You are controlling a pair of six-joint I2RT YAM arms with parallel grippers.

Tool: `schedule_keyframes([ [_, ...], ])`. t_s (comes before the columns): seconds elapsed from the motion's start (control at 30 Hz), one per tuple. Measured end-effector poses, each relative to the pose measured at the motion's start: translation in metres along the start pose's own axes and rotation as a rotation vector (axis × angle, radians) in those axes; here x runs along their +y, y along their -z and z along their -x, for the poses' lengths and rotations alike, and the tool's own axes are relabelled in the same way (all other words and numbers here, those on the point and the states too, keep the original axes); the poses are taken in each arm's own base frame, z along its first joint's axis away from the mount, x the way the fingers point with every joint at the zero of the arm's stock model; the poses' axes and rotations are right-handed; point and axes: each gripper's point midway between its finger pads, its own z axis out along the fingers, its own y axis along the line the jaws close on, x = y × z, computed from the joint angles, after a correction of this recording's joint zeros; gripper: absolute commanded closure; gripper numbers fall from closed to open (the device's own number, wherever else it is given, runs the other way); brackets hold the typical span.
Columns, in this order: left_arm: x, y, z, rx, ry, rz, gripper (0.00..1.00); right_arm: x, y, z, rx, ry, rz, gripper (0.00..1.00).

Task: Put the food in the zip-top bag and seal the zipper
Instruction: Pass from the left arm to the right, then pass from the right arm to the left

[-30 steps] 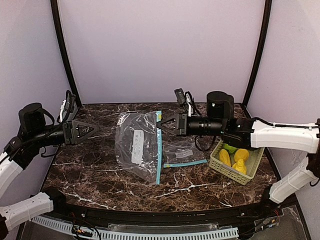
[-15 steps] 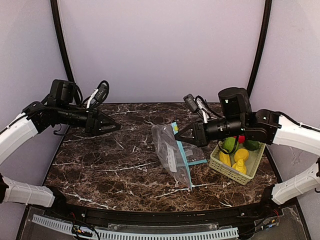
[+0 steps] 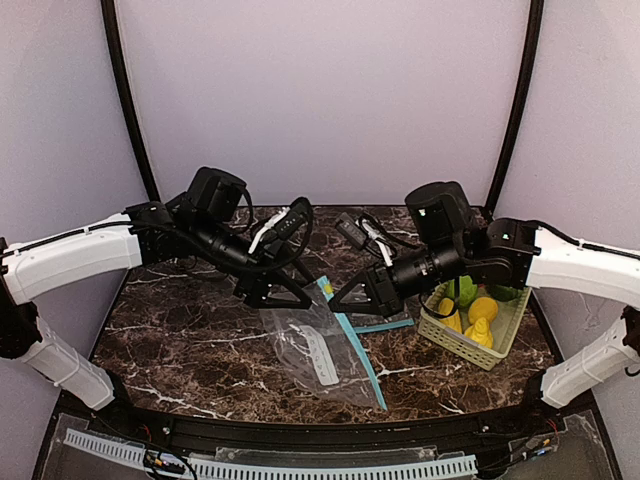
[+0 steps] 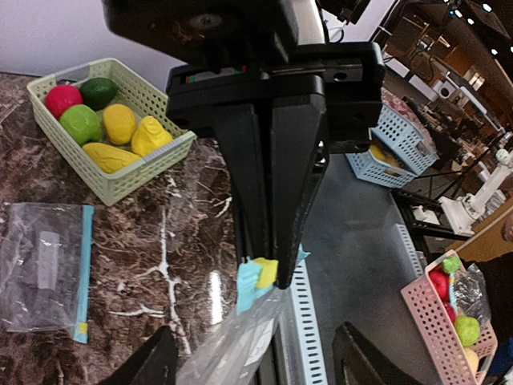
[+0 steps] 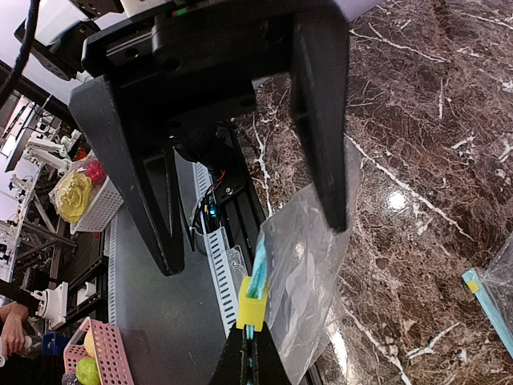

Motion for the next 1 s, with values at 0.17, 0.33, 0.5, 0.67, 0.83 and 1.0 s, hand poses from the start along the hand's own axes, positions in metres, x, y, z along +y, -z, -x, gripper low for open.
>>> schedule_keyframes([
  [0.17,-0.008,-0.01,-0.009,-0.015,0.003,-0.078,0.57,0.001,-0.004,-0.004,0.016,-0.004,0.009,1.0],
  [0.33,-0.011,-0.011,-0.008,-0.037,-0.003,-0.107,0.6,0.002,-0.008,-0.007,0.031,-0.005,0.016,1.0],
  [0.5,-0.012,-0.011,-0.009,-0.047,0.006,-0.118,0.73,0.001,-0.012,-0.009,0.041,-0.015,0.015,1.0],
  [0.67,-0.015,-0.01,-0.006,-0.06,0.008,-0.125,0.84,0.0,-0.015,-0.012,0.05,-0.018,0.016,1.0],
  [0.83,-0.016,-0.009,-0.006,-0.06,0.017,-0.127,0.95,0.002,-0.016,-0.013,0.055,-0.016,0.019,1.0],
  [1.0,-0.016,-0.009,-0.007,-0.06,0.015,-0.127,0.99,0.002,-0.016,-0.013,0.055,-0.016,0.02,1.0],
])
